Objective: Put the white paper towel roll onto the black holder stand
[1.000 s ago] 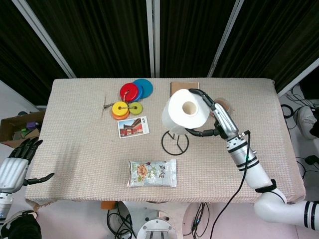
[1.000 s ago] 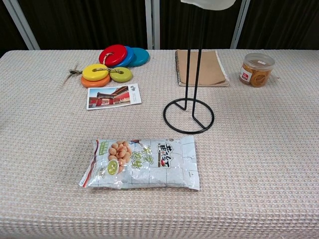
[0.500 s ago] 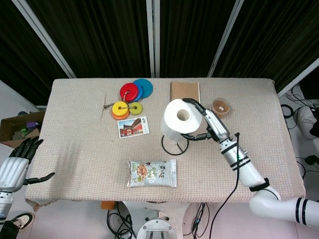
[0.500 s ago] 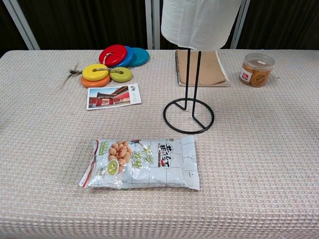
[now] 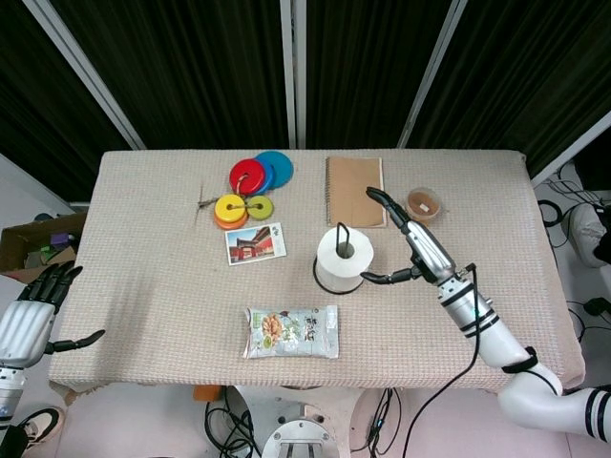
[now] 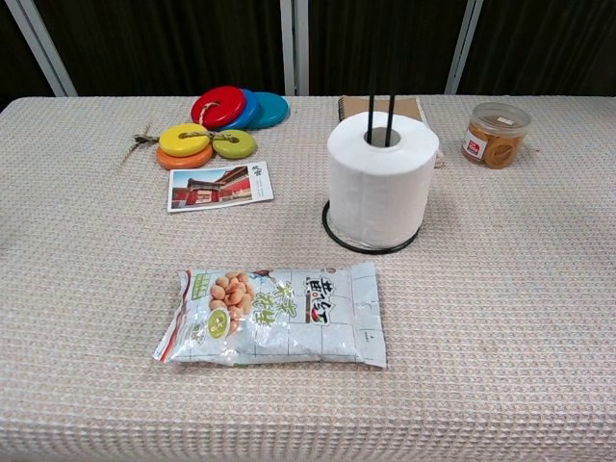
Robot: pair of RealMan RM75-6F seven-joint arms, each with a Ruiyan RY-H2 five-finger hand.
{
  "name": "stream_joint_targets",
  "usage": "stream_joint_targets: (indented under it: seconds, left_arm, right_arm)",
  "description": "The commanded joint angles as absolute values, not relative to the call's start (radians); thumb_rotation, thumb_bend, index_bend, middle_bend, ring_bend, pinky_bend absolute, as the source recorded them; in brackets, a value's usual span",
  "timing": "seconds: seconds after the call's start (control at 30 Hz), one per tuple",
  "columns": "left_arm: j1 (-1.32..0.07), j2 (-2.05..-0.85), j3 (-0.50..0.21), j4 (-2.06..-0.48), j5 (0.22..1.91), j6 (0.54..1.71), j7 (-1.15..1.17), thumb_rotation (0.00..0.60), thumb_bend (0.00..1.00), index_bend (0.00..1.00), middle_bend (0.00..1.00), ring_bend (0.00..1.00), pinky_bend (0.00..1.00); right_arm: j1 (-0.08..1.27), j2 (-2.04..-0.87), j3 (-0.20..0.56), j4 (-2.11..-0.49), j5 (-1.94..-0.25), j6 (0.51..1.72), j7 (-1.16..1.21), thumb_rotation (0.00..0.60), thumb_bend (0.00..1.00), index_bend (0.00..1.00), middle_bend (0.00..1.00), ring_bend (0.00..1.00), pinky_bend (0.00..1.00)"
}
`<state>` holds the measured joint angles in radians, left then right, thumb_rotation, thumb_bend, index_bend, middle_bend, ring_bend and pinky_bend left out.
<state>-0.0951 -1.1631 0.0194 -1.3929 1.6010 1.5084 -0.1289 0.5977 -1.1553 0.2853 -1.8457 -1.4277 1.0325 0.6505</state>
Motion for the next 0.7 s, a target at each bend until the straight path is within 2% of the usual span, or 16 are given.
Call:
stream_joint_targets:
  seconds: [0.03, 0.13, 0.27, 0.37, 0.5, 0.7]
  left_arm:
    - [-0.095, -1.164, 0.019, -1.393, 1.601, 1.509, -0.127, 0.281, 0.00, 0.07, 0.06, 0.05, 0.21]
    - [-0.094, -1.167, 0.018, -1.389, 1.596, 1.508, -0.129, 0.278, 0.00, 0.07, 0.06, 0.05, 0.21]
    - [-0.095, -1.172, 0.014, -1.383, 1.591, 1.508, -0.132, 0.280, 0.00, 0.07, 0.06, 0.05, 0.21]
    - [-0.092, -1.178, 0.012, -1.379, 1.594, 1.518, -0.133, 0.281, 0.00, 0.07, 0.06, 0.05, 0.21]
    - [-0.089, -1.175, 0.012, -1.383, 1.594, 1.524, -0.123, 0.277, 0.00, 0.07, 0.06, 0.05, 0.21]
    - [-0.087, -1.174, 0.011, -1.396, 1.598, 1.531, -0.111, 0.278, 0.00, 0.07, 0.06, 0.05, 0.21]
  right_arm:
    - [0.517, -1.094, 0.201, -1.839, -1.514, 1.111, 0.550, 0.600, 0.00, 0.00, 0.00, 0.00, 0.00]
    - [0.417, -1.041, 0.089, -1.814, -1.601, 1.189, 0.432, 0.600, 0.01, 0.00, 0.00, 0.00, 0.00]
    - [0.263, -1.039, -0.011, -1.706, -1.650, 1.341, 0.126, 0.600, 0.04, 0.00, 0.00, 0.00, 0.00]
    - [0.155, -1.090, -0.028, -1.627, -1.619, 1.467, -0.040, 0.600, 0.04, 0.00, 0.00, 0.00, 0.00]
    - [0.067, -1.141, -0.037, -1.513, -1.598, 1.574, -0.072, 0.600, 0.05, 0.00, 0.00, 0.00, 0.00]
    - [0.008, -1.194, -0.030, -1.422, -1.542, 1.604, -0.022, 0.600, 0.07, 0.00, 0.00, 0.00, 0.00]
